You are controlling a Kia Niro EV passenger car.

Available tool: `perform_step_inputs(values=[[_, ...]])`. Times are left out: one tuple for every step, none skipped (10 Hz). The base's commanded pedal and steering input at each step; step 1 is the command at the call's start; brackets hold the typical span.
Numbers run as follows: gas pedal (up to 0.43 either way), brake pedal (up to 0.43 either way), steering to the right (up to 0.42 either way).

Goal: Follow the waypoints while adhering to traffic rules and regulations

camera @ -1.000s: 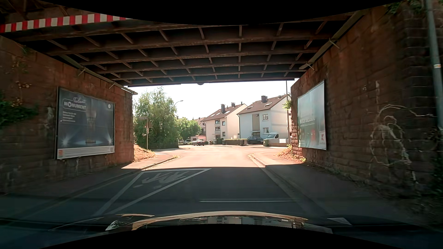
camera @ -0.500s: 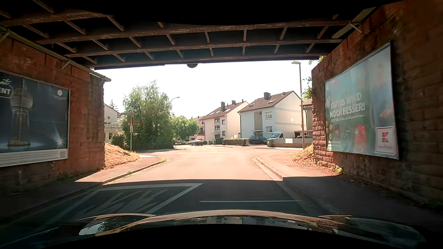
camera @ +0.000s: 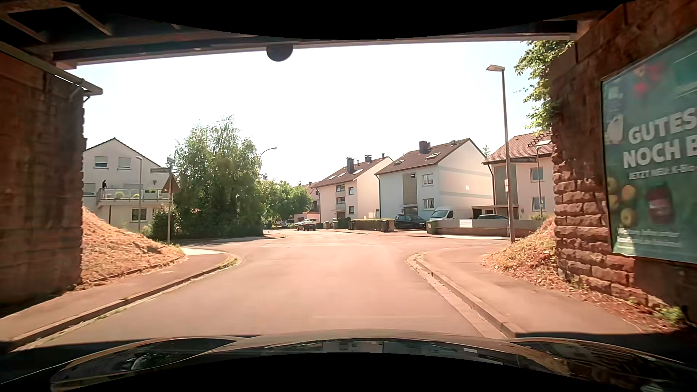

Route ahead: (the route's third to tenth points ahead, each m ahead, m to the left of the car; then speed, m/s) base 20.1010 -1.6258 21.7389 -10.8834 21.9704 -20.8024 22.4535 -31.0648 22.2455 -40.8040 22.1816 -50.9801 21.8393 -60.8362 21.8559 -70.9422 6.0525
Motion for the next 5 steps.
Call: perform_step_inputs(values=[[0.000,0.049,0.000],[0.000,0.073,-0.001],[0.000,0.104,0.000],[0.000,0.116,0.000],[0.000,0.128,-0.001]])
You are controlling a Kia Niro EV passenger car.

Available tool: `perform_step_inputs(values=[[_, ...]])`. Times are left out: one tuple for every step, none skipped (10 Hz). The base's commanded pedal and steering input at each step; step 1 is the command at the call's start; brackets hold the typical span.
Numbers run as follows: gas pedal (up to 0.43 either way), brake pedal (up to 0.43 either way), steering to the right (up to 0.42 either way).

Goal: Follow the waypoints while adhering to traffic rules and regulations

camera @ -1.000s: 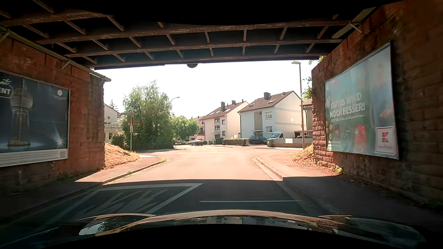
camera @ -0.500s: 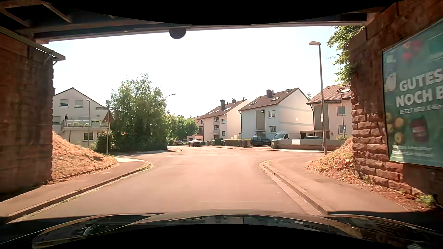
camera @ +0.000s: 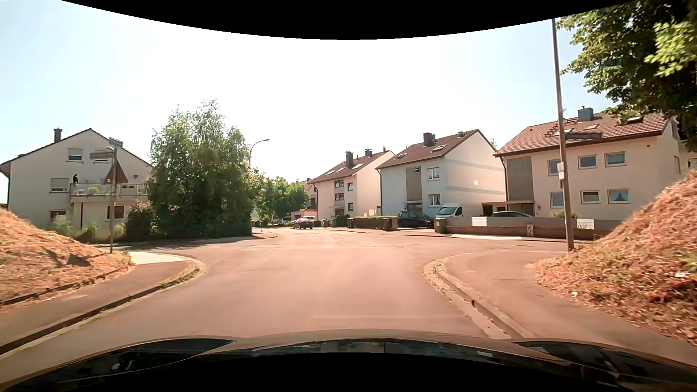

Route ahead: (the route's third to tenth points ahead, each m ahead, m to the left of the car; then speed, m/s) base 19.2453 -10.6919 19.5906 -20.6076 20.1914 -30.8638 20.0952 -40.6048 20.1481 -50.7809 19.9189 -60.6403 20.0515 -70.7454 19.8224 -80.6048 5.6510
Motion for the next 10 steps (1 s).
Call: perform_step_inputs(values=[[0.000,0.128,0.000],[0.000,0.128,0.000],[0.000,0.134,-0.001],[0.000,0.152,0.000],[0.000,0.165,-0.001],[0.000,0.177,0.000],[0.000,0.183,0.000],[0.000,0.189,0.001],[0.000,0.201,0.005],[0.000,0.201,0.014]])
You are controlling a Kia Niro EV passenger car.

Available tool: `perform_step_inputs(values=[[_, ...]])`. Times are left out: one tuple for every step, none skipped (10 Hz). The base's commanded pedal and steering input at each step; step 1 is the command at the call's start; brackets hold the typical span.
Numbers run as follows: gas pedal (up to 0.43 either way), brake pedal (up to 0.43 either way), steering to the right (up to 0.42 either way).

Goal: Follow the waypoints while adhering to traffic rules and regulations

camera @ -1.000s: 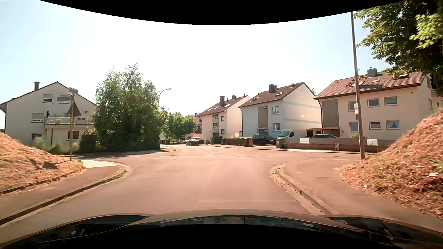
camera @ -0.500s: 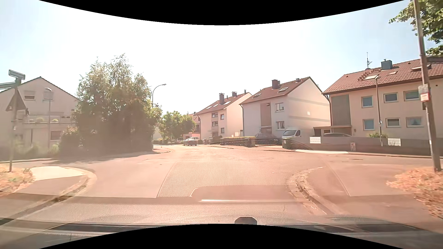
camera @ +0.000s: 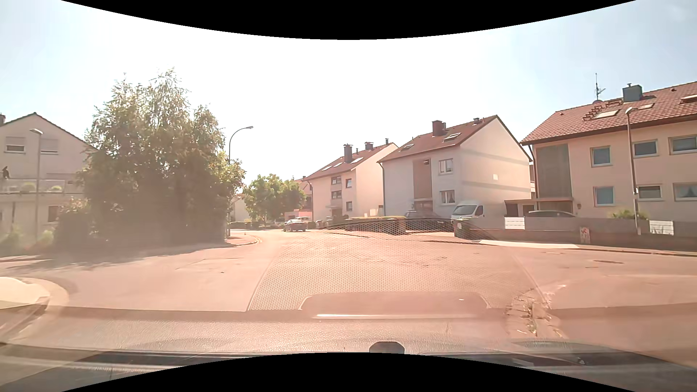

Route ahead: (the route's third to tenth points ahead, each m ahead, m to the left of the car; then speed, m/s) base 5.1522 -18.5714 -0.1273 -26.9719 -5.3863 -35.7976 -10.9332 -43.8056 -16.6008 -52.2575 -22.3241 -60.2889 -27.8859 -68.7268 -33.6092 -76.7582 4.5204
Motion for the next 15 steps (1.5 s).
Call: perform_step_inputs(values=[[0.000,0.213,0.026],[0.000,0.213,0.039],[0.000,0.207,0.048],[0.000,0.201,0.066],[0.000,0.183,0.091],[0.000,0.171,0.119],[0.000,0.140,0.155],[0.000,0.104,0.191],[0.000,0.037,0.216],[0.000,0.000,0.247],[0.000,0.000,0.275],[0.000,0.000,0.295],[0.000,0.000,0.326],[0.039,0.000,0.358],[0.047,0.000,0.392]])
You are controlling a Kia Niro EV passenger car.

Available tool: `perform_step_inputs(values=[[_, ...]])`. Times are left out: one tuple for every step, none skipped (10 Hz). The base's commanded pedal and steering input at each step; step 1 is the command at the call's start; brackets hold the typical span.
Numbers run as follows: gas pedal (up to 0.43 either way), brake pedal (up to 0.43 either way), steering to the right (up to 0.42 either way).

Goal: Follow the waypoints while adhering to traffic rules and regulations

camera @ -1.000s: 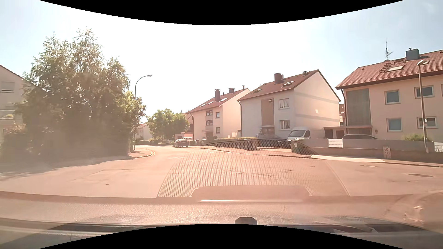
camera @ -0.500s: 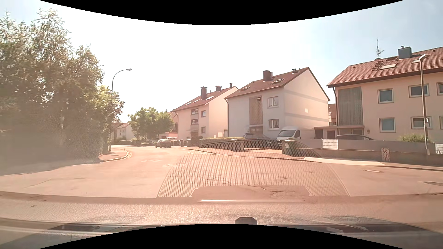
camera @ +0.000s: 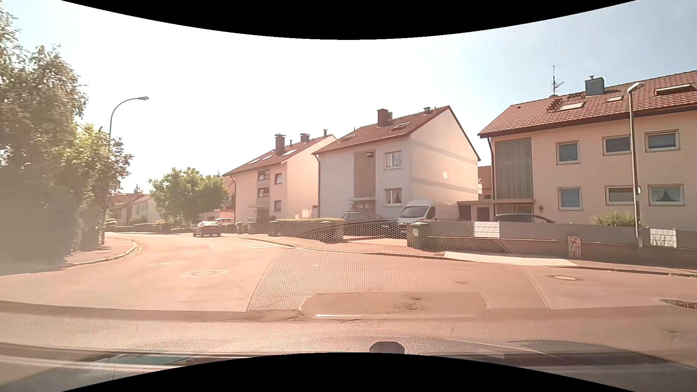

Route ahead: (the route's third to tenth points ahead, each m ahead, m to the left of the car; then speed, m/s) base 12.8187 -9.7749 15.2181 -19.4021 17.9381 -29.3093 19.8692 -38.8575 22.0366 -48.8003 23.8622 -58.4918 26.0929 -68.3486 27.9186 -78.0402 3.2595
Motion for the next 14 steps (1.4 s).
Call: perform_step_inputs(values=[[0.059,0.000,0.438],[0.079,0.000,0.480],[0.098,0.000,0.515],[0.110,0.000,0.554],[0.110,0.000,0.580],[0.118,0.000,0.598],[0.130,0.000,0.606],[0.130,0.000,0.606],[0.130,0.000,0.606],[0.130,0.000,0.608],[0.130,0.000,0.610],[0.130,0.000,0.609],[0.130,0.000,0.606],[0.130,0.000,0.603]])
